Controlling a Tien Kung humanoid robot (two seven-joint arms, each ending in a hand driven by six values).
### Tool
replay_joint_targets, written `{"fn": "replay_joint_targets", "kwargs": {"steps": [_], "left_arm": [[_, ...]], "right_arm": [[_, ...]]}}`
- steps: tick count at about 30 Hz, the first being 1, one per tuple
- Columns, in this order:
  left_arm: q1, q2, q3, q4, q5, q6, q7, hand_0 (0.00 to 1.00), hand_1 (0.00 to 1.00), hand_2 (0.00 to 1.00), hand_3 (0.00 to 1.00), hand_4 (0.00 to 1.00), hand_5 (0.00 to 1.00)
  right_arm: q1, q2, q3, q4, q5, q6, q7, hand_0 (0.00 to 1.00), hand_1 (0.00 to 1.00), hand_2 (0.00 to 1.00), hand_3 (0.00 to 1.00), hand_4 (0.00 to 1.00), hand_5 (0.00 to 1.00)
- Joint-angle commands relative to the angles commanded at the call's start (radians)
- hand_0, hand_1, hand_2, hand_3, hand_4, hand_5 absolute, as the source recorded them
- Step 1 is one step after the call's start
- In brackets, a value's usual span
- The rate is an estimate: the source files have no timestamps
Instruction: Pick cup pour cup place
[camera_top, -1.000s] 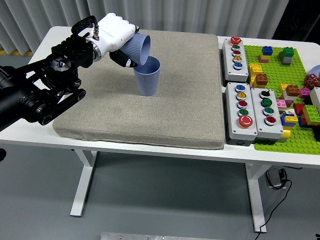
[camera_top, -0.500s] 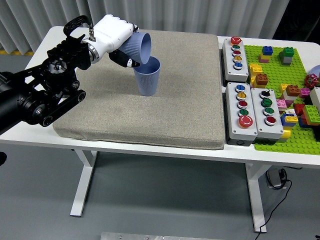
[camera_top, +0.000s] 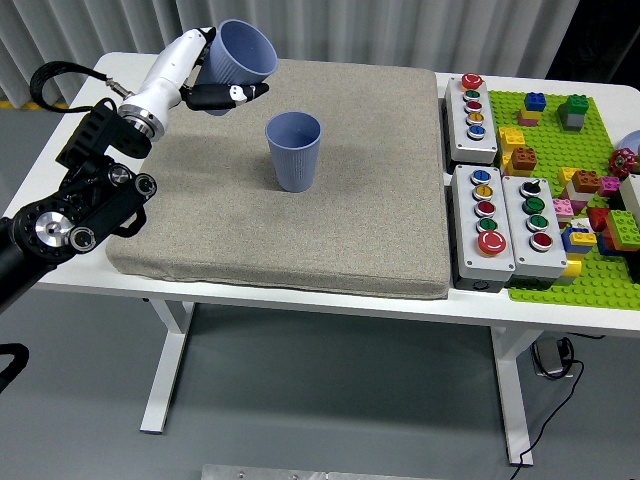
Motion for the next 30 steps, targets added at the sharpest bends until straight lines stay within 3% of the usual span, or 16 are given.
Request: {"fn": "replay_joint_targets", "kwargs": {"steps": [4, 8, 14, 18, 21, 30], "left_arm": [[0.045, -0.015, -0.032, -0.006, -0.103, 0.04, -0.052, 0.545, 0.454, 0.47, 0.479, 0.832, 0.296], [0.091, -0.036, -0.057, -0.009, -0.124, 0.146, -0.136, 0.545, 0.454, 0.47, 0.479, 0.832, 0.296], [0.144, -0.079, -0.098, -0.014, -0.185, 0.268, -0.222, 0.553, 0.473, 0.485, 0.49, 0.829, 0.298], [0.187, -0.106, -0.135, -0.027, -0.186, 0.273, -0.226, 0.558, 0.487, 0.497, 0.513, 0.831, 0.305], [0.245, -0.128, -0.155, -0.057, -0.175, 0.279, -0.232, 0.563, 0.514, 0.504, 0.53, 0.832, 0.314], [0.344, -0.159, -0.134, -0.104, -0.185, 0.296, -0.255, 0.565, 0.521, 0.514, 0.553, 0.832, 0.318]], "right_arm": [[-0.001, 0.001, 0.002, 0.0, -0.001, 0.0, 0.0, 0.697, 0.634, 0.595, 0.595, 0.002, 0.247], [-0.003, 0.003, 0.005, 0.0, -0.002, 0.0, 0.0, 0.697, 0.634, 0.595, 0.595, 0.002, 0.247], [-0.006, 0.005, 0.01, 0.0, -0.01, 0.001, -0.001, 0.698, 0.634, 0.595, 0.595, 0.002, 0.247], [-0.008, 0.005, 0.012, 0.0, -0.012, 0.001, -0.001, 0.698, 0.634, 0.594, 0.594, 0.002, 0.249], [-0.011, 0.007, 0.01, 0.0, -0.007, -0.001, 0.0, 0.698, 0.634, 0.594, 0.594, 0.002, 0.249], [-0.016, 0.011, 0.021, 0.0, -0.018, 0.001, -0.001, 0.698, 0.634, 0.595, 0.594, 0.002, 0.245]]}}
